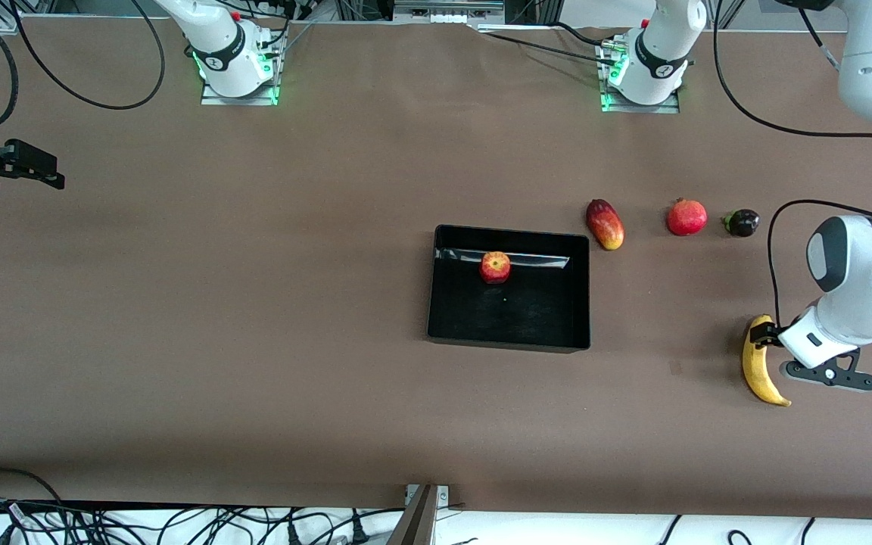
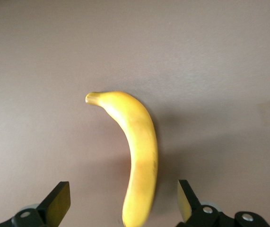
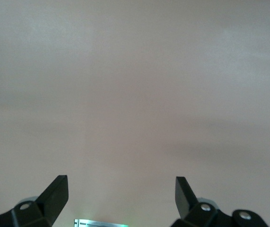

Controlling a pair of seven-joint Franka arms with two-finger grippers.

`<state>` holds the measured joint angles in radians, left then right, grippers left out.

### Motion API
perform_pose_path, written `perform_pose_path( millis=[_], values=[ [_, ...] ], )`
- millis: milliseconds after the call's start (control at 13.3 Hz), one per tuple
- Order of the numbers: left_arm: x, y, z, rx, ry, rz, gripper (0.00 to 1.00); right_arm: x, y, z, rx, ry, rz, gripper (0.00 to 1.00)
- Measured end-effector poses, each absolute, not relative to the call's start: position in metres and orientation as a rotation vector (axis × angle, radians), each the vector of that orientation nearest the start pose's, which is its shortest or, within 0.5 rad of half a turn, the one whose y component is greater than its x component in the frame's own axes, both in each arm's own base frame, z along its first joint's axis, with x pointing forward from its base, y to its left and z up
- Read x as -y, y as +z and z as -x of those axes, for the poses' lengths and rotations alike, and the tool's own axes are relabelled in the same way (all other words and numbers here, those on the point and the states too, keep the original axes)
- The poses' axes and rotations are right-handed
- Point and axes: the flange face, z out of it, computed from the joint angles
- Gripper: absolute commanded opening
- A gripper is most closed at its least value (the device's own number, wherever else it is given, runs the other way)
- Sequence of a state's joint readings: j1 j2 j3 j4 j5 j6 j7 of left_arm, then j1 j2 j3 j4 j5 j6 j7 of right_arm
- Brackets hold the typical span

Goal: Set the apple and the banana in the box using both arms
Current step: 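Move the left gripper to the yellow banana, then close the left gripper on the banana and lift it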

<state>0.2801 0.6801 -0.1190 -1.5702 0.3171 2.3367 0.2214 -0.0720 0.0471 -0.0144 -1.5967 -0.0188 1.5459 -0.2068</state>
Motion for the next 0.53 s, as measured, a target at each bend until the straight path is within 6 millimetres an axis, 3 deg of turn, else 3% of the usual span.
perform_pose_path(
  millis=[225,451,526],
  values=[
    [-0.135,0.202,-0.7,-0.424,-0.143,2.951,1.0,0.051,0.584,-0.561,0.19,0.158,3.137,1.0],
    [-0.128,0.176,-0.698,-0.445,-0.15,2.965,1.0,0.051,0.584,-0.561,0.19,0.158,3.137,1.0],
    [-0.127,0.173,-0.699,-0.451,-0.157,2.966,0.85,0.051,0.584,-0.561,0.19,0.158,3.137,1.0]
  ],
)
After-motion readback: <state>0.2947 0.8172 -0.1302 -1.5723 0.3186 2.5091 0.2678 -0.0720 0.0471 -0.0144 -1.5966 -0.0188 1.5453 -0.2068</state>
